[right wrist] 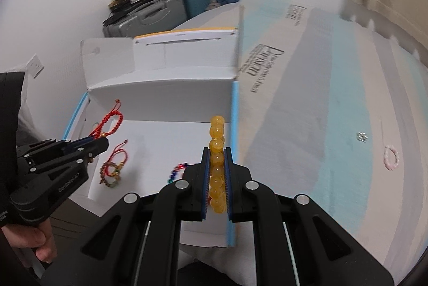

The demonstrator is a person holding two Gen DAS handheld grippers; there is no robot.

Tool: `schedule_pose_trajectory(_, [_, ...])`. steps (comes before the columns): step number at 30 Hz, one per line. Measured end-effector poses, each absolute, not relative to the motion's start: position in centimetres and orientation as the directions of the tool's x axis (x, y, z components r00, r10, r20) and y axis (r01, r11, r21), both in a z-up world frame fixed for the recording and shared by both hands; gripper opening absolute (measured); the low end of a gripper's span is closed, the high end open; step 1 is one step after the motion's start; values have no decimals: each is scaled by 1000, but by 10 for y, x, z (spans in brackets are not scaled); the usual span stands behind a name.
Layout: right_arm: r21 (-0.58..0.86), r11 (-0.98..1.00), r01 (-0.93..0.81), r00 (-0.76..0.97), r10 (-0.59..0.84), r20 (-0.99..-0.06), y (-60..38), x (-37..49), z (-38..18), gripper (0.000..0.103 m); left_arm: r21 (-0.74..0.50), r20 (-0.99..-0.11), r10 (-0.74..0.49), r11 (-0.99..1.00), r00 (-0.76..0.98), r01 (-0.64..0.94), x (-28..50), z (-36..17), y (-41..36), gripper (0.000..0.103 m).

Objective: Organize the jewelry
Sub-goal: 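Carry both bracelets over the open white box with both tools, then open both tools to drop the bracelets into the box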

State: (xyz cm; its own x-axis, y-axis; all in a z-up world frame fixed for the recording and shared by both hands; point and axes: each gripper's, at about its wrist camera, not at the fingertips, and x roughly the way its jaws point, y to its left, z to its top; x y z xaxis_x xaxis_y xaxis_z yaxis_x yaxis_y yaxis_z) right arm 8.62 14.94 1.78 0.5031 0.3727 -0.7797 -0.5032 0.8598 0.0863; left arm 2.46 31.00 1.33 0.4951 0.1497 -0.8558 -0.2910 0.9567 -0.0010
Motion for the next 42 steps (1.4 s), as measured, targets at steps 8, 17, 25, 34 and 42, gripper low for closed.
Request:
schedule_pose_trajectory(8, [82,835,-544,455,376,-807,187,76,0,9,-9,-867,157,944,473,-329,11,2,337,11])
schedule_pose_trajectory(17, [84,809,-582,369,354,-859,220,76,-31,9,-19,-899,139,935,415,-353,3,-25,361,11])
schedule_pose_trajectory(25, [91,807,-583,292,313,-904,235,80,-63,9,-25,-934,107,932,340,-363,2,-59,378,11])
schedule_pose_trajectory(34, [78,815,-574,245,262,-933,247,88,-91,9,-9,-962,88,935,257,-355,7,-83,386,11])
schedule_pose_trajectory(42, [77,828,-555,226,239,-944,249,93,-104,9,-1,-972,81,938,222,-346,11,-95,386,11])
